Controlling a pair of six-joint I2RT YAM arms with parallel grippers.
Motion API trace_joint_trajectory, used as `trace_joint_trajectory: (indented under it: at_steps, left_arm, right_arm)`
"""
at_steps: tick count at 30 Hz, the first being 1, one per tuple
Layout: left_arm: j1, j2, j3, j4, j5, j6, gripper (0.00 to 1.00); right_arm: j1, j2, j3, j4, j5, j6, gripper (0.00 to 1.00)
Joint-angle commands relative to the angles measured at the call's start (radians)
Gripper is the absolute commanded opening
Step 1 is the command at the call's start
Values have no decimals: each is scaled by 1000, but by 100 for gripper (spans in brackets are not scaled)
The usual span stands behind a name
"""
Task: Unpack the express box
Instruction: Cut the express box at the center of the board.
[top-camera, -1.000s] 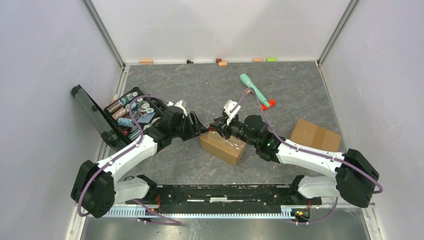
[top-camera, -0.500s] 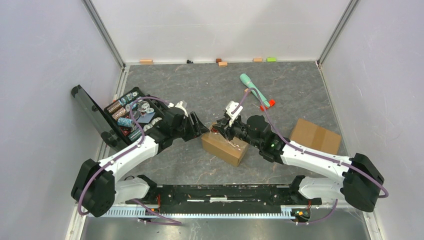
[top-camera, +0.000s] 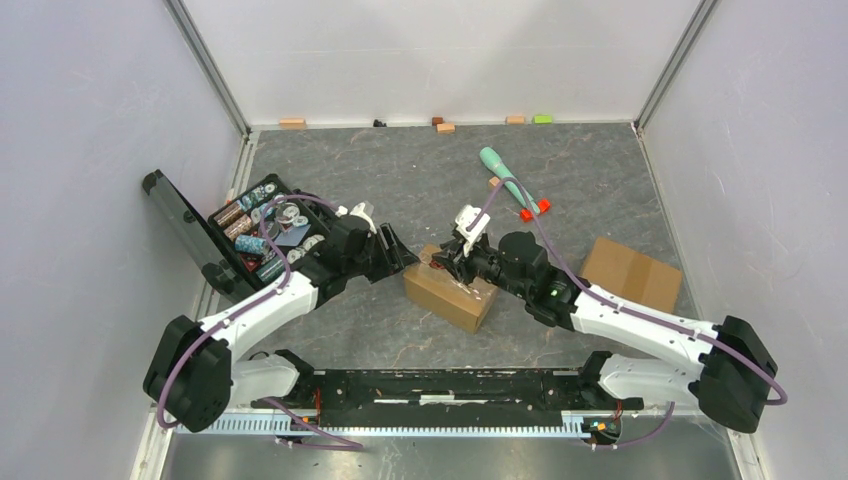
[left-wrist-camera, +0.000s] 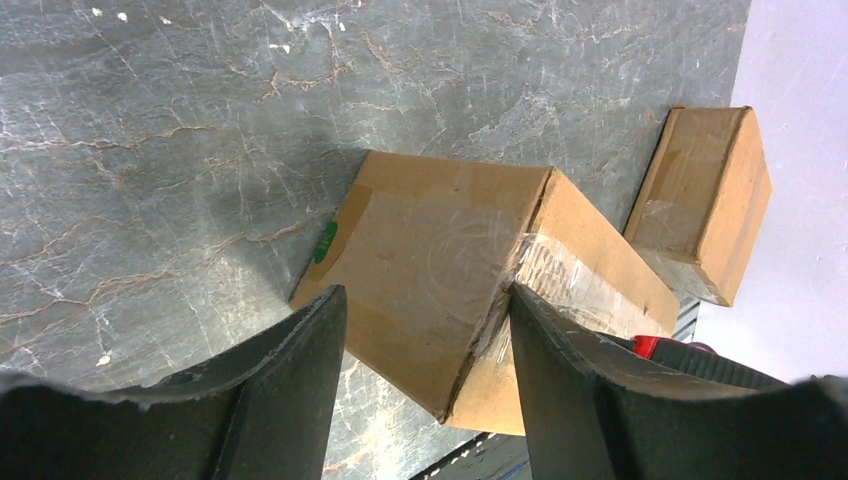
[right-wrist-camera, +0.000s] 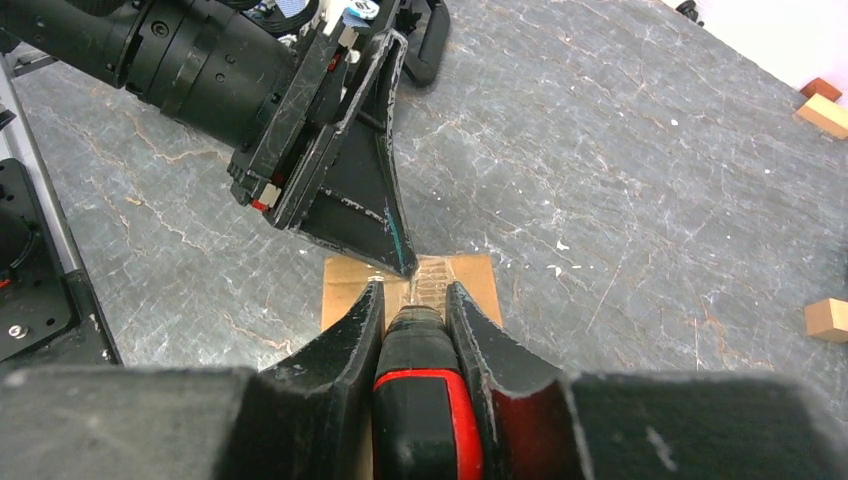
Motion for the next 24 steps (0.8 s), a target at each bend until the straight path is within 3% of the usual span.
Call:
trace_joint_trajectory:
  at_steps: [1, 10, 17, 24]
  left_arm:
    - [20, 58, -41, -142, -214, 29, 66]
    - [45, 101, 52, -171, -221, 88, 66]
    - [113, 83, 221, -257, -207, 188, 67]
    - [117, 39, 343, -319, -76, 221, 69]
  right_arm:
    - [-2, -55, -17, -171, 11, -11, 0]
    - [-4, -50, -36, -134, 60, -15, 0]
    - [-4, 82, 103, -38, 48, -20, 0]
    - [-4, 172, 195, -11, 40, -31, 0]
